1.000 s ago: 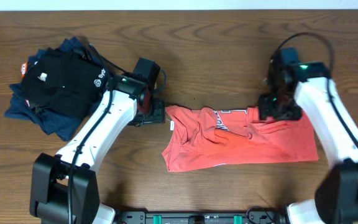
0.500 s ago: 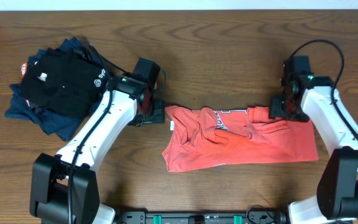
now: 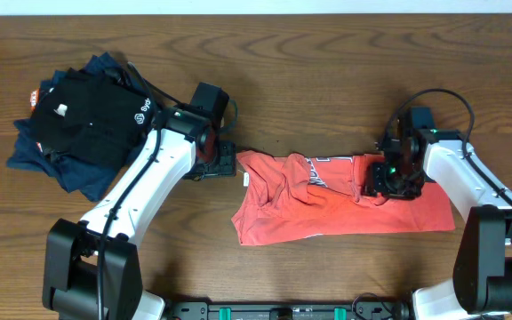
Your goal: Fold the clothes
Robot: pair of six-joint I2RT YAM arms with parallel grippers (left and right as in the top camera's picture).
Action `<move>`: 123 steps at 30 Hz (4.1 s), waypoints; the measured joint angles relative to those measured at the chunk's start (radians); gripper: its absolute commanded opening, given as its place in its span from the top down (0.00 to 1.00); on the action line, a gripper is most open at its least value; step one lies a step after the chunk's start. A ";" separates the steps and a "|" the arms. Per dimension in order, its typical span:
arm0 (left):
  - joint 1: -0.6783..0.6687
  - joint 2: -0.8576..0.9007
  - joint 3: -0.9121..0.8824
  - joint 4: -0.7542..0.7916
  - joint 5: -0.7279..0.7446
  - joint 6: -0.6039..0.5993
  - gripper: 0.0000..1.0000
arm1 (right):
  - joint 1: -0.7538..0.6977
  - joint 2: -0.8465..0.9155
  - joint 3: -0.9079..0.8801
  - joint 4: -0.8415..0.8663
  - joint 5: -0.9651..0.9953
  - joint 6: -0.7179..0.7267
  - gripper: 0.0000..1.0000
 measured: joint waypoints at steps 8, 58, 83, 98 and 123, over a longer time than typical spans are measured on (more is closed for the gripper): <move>0.000 0.000 0.000 0.000 0.000 0.000 0.36 | 0.000 0.000 0.000 -0.050 -0.170 -0.052 0.46; 0.000 0.000 0.000 0.000 0.000 0.000 0.35 | -0.076 -0.191 -0.183 0.074 -0.247 -0.063 0.39; 0.000 0.000 0.000 -0.055 0.027 0.000 0.14 | -0.076 -0.294 0.029 -0.054 -0.109 -0.020 0.32; -0.001 0.000 -0.233 0.274 0.346 0.049 0.07 | -0.076 -0.295 0.047 -0.048 -0.011 -0.007 0.30; -0.066 0.108 -0.334 0.480 0.499 0.019 0.94 | -0.076 -0.295 0.047 -0.075 0.000 -0.005 0.30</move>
